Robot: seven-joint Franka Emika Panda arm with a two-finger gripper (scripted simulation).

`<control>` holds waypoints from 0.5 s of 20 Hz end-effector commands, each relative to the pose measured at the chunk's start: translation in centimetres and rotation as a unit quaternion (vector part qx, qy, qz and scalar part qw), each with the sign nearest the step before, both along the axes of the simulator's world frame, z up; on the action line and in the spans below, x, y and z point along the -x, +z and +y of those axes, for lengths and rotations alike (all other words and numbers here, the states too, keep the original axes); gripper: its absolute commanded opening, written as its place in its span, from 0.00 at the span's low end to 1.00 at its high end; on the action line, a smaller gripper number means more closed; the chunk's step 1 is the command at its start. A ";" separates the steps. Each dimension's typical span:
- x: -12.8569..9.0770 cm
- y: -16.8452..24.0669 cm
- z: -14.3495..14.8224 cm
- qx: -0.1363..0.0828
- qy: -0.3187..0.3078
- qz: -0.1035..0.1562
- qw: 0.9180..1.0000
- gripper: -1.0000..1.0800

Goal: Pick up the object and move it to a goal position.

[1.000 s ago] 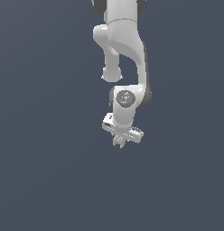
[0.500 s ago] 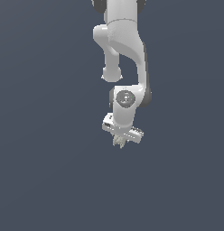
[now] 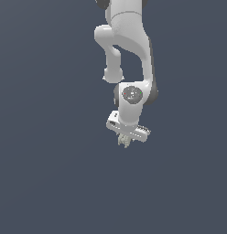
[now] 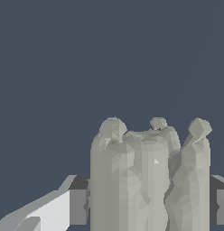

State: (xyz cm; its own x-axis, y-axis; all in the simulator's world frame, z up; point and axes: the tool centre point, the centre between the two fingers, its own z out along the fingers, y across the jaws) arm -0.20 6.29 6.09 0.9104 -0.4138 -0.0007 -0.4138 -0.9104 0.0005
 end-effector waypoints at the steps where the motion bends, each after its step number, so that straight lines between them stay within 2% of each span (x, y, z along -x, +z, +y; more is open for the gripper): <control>1: 0.3 1.3 1.1 0.000 0.001 -0.001 1.000 0.00; 10: 2.1 8.5 7.2 0.000 0.000 -0.001 1.000 0.00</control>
State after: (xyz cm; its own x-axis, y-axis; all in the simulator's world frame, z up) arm -1.92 12.41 13.27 0.9109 -0.4126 0.0006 -0.4126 -0.9109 0.0002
